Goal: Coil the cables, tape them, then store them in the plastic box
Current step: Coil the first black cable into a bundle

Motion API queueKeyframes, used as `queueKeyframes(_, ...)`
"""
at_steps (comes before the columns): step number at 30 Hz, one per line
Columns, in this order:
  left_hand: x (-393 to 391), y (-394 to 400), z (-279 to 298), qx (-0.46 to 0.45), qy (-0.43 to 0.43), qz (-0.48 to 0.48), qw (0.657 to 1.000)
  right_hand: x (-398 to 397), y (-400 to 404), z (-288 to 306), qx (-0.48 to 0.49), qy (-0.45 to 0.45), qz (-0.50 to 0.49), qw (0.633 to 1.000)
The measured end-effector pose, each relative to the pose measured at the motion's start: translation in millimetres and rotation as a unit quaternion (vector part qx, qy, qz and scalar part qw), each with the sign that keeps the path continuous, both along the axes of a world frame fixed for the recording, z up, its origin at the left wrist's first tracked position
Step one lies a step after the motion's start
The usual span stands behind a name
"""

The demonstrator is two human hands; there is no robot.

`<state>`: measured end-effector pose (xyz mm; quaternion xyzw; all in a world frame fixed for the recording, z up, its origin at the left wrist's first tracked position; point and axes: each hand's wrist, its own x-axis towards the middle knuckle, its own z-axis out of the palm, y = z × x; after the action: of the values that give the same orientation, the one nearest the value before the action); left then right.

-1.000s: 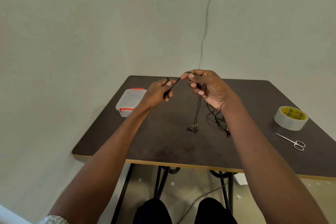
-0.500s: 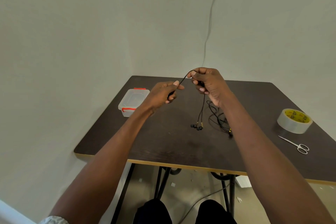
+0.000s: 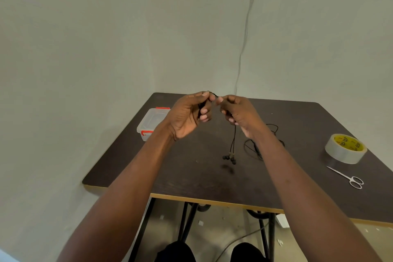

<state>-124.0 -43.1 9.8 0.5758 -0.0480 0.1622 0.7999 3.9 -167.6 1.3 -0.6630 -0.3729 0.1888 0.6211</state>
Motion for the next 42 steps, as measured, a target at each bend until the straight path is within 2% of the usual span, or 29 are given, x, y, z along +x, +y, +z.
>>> queueKeyframes(3, 2, -2, 2, -0.063, -0.044, 0.014, 0.997, -7, 1, -7, -0.018, 0.013, 0.036, 0.999)
queueKeyframes(6, 7, -2, 0, -0.083, -0.074, 0.032, 0.993, -12, 3, -11, -0.027, 0.019, 0.051, 0.998)
queueKeyframes(14, 12, -3, -4, -0.129, -0.092, 0.053, 0.986, -10, 6, -20, -0.035, 0.029, 0.076, 0.996)
queueKeyframes(42, 24, 3, -11, -0.135, -0.085, 0.080, 0.984, -9, 3, -25, -0.051, 0.048, 0.100, 0.993)
